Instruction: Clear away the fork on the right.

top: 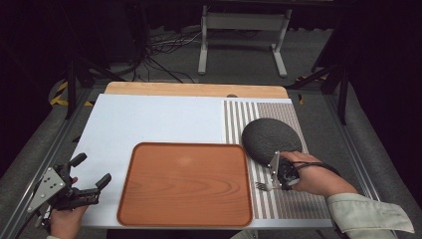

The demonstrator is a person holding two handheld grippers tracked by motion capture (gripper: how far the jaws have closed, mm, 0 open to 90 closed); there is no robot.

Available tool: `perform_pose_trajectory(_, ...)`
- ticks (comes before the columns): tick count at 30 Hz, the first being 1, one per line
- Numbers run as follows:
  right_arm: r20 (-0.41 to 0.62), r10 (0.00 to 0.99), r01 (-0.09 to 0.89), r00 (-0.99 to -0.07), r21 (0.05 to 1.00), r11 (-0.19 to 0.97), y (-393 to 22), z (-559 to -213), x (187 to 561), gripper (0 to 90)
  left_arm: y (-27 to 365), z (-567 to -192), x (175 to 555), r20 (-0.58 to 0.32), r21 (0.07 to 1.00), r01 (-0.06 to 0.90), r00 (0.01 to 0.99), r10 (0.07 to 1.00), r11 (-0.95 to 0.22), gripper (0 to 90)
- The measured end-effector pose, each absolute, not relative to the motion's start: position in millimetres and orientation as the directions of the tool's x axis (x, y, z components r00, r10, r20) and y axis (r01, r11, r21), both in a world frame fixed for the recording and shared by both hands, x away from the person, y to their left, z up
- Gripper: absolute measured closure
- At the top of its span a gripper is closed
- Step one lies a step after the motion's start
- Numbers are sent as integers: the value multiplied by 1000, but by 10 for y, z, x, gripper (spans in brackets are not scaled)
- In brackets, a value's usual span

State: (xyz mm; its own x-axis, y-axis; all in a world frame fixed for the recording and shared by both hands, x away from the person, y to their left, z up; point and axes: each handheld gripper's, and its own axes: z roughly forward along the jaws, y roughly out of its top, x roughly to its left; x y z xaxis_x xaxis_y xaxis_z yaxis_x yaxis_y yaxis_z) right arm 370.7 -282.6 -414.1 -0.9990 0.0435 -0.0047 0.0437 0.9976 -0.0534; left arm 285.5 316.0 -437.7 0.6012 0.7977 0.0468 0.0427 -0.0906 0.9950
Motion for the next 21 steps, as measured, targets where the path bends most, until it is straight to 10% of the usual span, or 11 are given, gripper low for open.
perform_pose_trajectory(21, -43, 118, 113, -992, 98, 989, -2893, -3817, 3714, 855, 3154, -4376, 2854, 46, 995, 44, 603, 796, -91, 2)
